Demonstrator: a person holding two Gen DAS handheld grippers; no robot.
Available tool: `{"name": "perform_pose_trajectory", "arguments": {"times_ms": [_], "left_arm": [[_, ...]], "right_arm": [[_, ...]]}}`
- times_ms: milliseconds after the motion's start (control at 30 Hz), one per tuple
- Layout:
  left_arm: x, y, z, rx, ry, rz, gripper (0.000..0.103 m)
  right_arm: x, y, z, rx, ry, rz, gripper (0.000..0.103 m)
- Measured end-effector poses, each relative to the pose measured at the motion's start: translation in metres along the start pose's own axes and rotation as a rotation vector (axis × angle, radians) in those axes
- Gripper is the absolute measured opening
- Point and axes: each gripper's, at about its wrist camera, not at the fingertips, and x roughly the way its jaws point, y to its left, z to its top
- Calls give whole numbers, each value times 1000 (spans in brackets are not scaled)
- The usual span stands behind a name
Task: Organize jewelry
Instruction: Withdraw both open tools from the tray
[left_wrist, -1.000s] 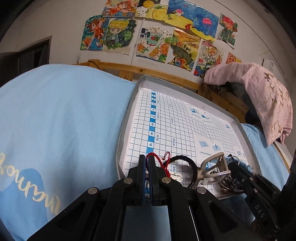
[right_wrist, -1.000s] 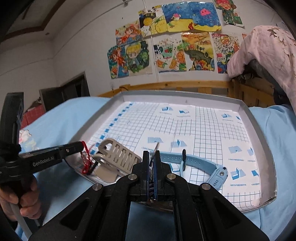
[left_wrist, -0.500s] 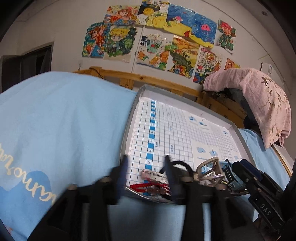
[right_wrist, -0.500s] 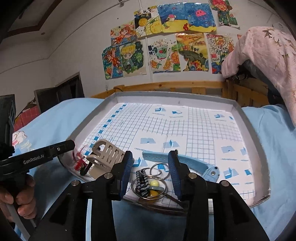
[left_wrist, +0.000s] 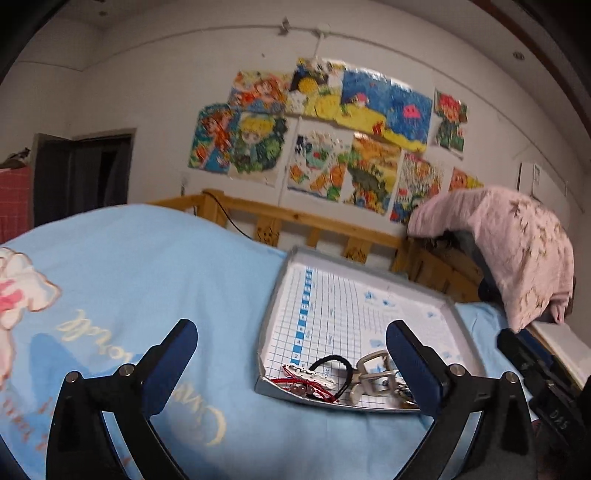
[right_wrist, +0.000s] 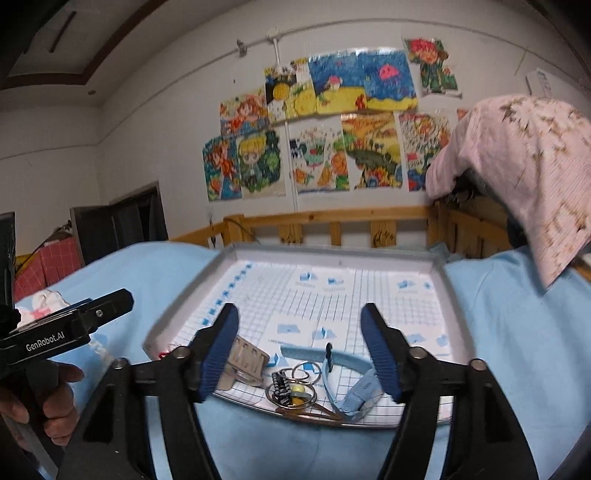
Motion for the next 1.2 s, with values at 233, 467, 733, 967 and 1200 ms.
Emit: {"name": "perform_pose_trajectory", "arguments": {"times_ms": [233,467,733,967,1200], "left_arm": [[-73,-1,5,33,-84,20,103],[-138,-1,1,60,-132,28,103],[-200,4,-15,77,-173,40,103],[-240,12,-43,105,-179,57,103],[-265,23,-63,84,-174,64,103]], "right_arm": [[-69,8,28,-12,-121,-4,92],[-133,25,31,-14,-194,4,99],[-204,41,10,-15,-260,13,101],[-253,58,-10,-60,-314,17,101],[-287,65,-32,-73,-313,9,101]]}}
